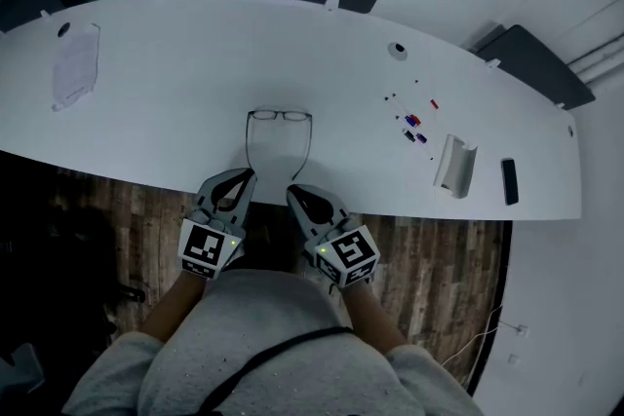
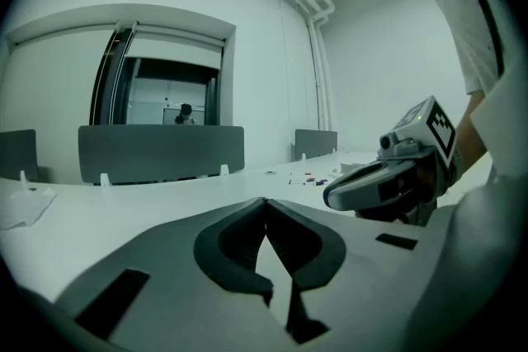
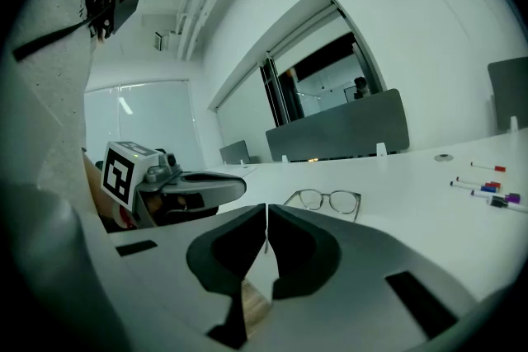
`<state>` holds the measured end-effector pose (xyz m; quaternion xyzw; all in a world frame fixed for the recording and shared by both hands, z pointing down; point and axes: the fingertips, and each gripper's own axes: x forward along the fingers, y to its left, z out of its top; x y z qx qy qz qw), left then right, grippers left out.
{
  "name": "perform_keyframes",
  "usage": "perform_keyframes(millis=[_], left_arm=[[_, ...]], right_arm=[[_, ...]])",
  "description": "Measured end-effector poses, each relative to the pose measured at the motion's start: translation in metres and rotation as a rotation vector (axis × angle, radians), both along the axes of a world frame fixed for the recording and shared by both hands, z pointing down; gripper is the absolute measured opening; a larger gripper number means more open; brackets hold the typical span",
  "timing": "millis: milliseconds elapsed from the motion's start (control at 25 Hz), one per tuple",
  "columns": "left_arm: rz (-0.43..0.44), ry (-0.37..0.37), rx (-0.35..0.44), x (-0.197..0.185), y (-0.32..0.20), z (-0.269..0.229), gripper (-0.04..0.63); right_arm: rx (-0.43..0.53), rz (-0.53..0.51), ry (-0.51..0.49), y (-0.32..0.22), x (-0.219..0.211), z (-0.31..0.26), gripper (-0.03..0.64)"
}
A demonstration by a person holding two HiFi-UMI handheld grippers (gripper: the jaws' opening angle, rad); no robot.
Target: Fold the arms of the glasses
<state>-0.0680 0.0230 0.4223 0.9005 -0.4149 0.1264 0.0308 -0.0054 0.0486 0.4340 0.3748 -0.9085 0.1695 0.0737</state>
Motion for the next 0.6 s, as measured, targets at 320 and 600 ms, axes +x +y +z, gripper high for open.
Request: perform_keyframes(millis=[320, 600], left_arm=[[0.053, -0.135, 0.000, -0.028, -0.038, 0.023, 0.015], [0.069, -0.233, -0.039, -0.042, -0.056, 0.047, 0.017]], right_arm=[[0.025, 0.042, 0.115, -0.051, 0.017, 0.014, 0.021], [0.054, 0.013, 0.341, -0.068, 0.042, 0.029, 0.021]])
